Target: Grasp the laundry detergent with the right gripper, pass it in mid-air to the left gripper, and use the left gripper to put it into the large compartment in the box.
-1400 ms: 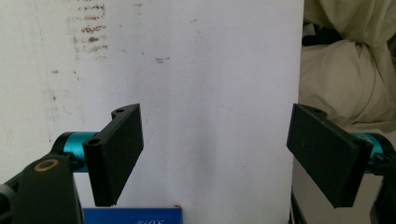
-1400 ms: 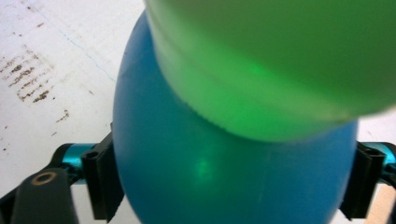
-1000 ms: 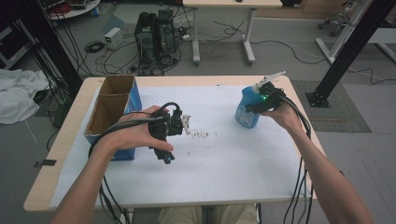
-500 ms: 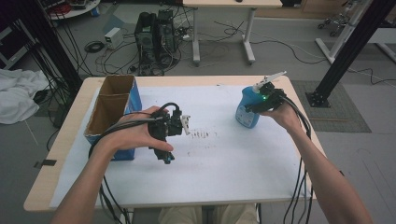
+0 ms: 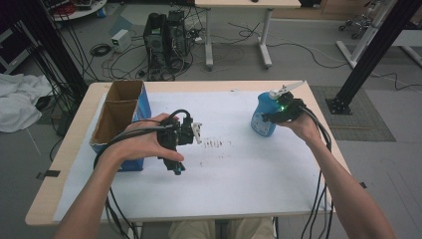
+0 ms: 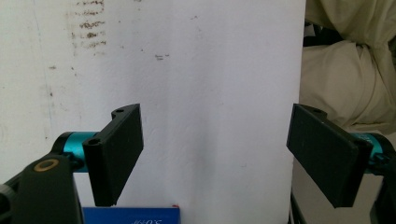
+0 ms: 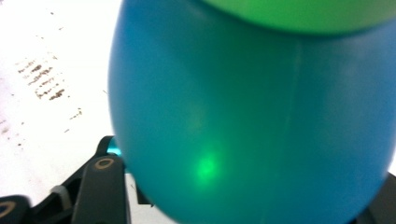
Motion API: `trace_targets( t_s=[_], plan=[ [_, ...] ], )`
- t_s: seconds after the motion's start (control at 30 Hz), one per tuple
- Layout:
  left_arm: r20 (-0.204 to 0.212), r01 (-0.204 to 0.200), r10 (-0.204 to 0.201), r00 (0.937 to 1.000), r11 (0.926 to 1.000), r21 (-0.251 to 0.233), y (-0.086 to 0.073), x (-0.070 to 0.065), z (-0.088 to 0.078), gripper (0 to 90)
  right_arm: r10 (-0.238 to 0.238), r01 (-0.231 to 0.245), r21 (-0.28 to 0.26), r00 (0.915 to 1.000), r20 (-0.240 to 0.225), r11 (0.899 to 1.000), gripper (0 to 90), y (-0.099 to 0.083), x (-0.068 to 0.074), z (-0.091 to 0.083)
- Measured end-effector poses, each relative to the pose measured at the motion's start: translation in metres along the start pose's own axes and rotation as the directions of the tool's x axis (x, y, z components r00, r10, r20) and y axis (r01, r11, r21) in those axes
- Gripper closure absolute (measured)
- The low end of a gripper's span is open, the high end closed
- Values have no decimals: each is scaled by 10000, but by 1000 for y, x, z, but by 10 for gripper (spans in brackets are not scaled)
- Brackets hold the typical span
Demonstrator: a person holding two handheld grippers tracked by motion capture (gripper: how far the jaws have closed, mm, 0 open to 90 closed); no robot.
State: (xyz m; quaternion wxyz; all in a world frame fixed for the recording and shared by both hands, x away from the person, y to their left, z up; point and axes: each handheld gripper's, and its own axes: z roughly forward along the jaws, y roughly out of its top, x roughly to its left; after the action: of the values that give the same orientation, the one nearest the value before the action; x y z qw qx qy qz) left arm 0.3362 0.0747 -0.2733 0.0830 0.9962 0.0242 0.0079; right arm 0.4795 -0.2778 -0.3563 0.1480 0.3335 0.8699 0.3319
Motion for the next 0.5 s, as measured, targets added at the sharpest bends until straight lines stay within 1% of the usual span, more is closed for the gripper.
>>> trace_targets(
  t_s=[0.1,0.13,0.17,0.2,0.23,0.27,0.3,0.33,0.37,0.4,0.43,0.47,0.5],
  plan=[
    [8,30,-30,10000,10000,-48,0,0,0,188,-1,1,-53,10000,-74,10000,421,0,1,-1],
    [20,-17,17,10000,10000,-38,2,-1,0,188,-21,21,-62,10000,-83,10000,425,0,1,0],
    [11,14,-14,10000,10000,-23,1,0,0,188,114,-116,238,9999,116,9996,426,13,1,-4],
    [11,-7,7,10000,10000,-9,1,0,0,188,-18,18,-50,10000,-95,10000,429,0,1,0],
    [8,-23,23,10000,10000,-89,3,-1,0,188,-3,1,-107,9999,-161,9999,431,0,-1,0],
    [16,-7,7,10000,10000,-4,1,0,0,188,68,-80,354,9994,344,9993,434,14,2,-4],
    [9,0,0,10000,10000,-14,0,0,0,187,6,-8,-103,9999,-166,9999,439,0,-1,0],
    [8,-8,8,10000,10000,-17,1,0,0,188,-8,8,-48,10000,-20,10000,442,0,0,0],
    [-14,80,-80,10000,10000,-23,-1,0,-1,188,-35,35,-67,9999,-98,10000,446,0,0,0],
    [-60,69,-69,10000,10000,-38,-1,0,-1,188,78,-81,-137,9998,-205,9999,451,0,-2,0],
    [25,14,-14,10000,10000,11,1,0,0,188,75,-78,-127,9997,-214,9999,456,0,-2,-1],
    [15,1,-1,10000,10000,-30,1,0,0,188,16,-18,-92,9998,-183,10000,459,0,-1,0],
    [-68,90,-90,9999,9999,-54,-2,0,-2,188,-5,4,-48,10000,-91,10000,461,0,1,0]
  ],
)
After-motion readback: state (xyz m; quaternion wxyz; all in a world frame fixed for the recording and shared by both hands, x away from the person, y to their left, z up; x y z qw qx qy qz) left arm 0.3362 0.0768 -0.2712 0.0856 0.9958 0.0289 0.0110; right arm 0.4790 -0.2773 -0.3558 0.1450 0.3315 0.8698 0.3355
